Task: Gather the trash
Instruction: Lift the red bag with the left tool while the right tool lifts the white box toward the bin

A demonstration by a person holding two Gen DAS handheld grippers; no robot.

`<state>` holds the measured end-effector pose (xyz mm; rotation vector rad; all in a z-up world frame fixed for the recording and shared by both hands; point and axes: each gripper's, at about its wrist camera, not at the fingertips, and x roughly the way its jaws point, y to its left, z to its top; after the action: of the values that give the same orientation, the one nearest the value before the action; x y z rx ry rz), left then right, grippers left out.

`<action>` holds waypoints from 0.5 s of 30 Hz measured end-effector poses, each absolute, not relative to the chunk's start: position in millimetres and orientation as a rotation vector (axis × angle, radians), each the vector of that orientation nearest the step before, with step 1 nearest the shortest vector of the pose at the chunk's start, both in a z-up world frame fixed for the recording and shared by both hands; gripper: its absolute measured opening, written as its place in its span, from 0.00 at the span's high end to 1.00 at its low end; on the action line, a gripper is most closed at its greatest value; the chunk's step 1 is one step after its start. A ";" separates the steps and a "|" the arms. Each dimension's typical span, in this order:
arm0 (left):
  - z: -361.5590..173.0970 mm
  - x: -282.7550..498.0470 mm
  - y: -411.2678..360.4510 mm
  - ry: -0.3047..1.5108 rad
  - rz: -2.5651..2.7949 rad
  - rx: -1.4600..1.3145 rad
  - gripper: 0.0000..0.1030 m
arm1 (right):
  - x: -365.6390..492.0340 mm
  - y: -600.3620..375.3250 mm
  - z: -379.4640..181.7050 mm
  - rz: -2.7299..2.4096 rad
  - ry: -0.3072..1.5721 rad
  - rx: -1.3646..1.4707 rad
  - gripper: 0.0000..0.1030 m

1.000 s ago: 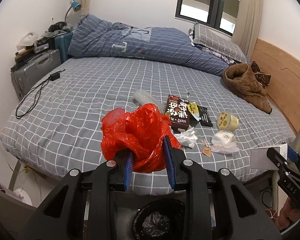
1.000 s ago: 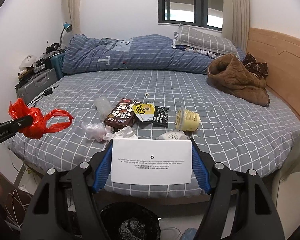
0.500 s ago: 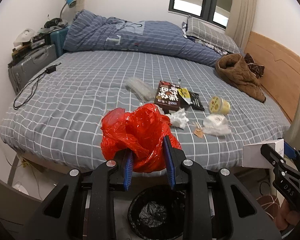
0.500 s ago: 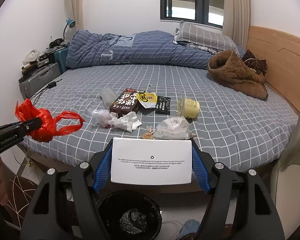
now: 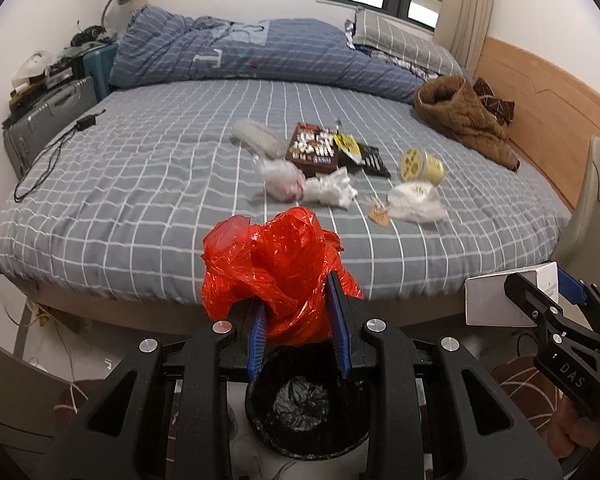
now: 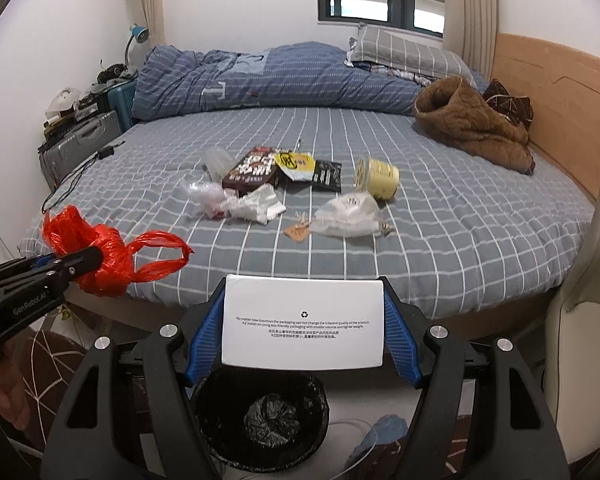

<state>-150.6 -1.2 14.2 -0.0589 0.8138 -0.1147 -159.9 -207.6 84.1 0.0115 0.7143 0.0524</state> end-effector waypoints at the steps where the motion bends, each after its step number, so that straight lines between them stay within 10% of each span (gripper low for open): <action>1: 11.7 -151.8 -1.9 0.818 -0.117 -0.058 0.74 | -161.5 -207.2 81.0 0.052 0.721 0.012 0.34; 15: -36.7 -166.8 -12.0 0.903 -0.128 -0.028 0.74 | -178.1 -209.6 29.8 0.046 0.817 0.022 0.34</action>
<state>-166.8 -12.0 -36.7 -0.0276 0.9025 -0.1276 -178.1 -209.6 29.8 0.0217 0.8165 0.0463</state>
